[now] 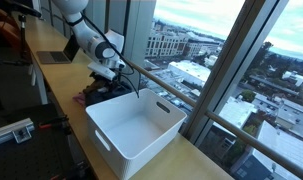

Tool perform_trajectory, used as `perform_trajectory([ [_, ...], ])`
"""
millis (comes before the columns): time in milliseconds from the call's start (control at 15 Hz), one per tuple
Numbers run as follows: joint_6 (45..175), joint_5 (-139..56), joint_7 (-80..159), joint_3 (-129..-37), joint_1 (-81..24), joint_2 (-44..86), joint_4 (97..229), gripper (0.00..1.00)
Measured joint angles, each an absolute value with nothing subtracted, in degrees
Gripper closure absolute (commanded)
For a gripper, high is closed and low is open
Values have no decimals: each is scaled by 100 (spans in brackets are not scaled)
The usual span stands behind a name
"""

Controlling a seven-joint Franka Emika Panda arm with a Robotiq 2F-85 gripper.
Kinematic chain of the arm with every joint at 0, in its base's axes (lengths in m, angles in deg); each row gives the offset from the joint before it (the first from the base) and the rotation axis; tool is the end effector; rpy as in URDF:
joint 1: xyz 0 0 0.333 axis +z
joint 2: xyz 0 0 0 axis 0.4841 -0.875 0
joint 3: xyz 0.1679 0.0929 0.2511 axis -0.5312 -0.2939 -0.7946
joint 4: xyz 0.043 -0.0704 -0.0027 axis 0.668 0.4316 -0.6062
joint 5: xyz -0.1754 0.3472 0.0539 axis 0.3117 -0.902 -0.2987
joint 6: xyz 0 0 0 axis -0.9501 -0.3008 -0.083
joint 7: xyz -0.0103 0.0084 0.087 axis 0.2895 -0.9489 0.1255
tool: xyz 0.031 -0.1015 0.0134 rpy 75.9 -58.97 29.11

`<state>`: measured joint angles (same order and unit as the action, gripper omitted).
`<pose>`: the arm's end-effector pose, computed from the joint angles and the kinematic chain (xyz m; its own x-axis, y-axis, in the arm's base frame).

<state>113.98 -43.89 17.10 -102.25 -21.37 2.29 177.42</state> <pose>0.5868 0.2397 0.1915 0.7793 0.6266 0.0041 0.6198 -0.7698 -0.1527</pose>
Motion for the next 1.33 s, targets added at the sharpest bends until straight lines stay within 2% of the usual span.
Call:
perform_trajectory([
  [133, 11325, -4418, 1710, -10225, -2184, 273, 17727, 0],
  [200, 11283, -4451, 1708, -10225, -2224, 319, 17728, 25],
  [267, 11221, -4508, 1694, -10226, -2278, 383, 17730, 26],
  [800, 11012, -5007, 1319, -10213, -2854, 1357, 18084, 88],
  [933, 11011, -5082, 1261, -10187, -2909, 1545, 18203, 99],
  [1000, 11011, -5110, 1246, -10176, -2922, 1615, 18255, 97],
  [1067, 11011, -5143, 1223, -10170, -2928, 1671, 18306, 67],
  [1133, 11011, -5157, 1197, -10170, -2927, 1711, 18355, 71],
  [1200, 11011, -5162, 1166, -10172, -2921, 1748, 18413, 71],
  [1333, 11019, -5162, 1083, -10193, -2867, 1793, 18540, 58],
])
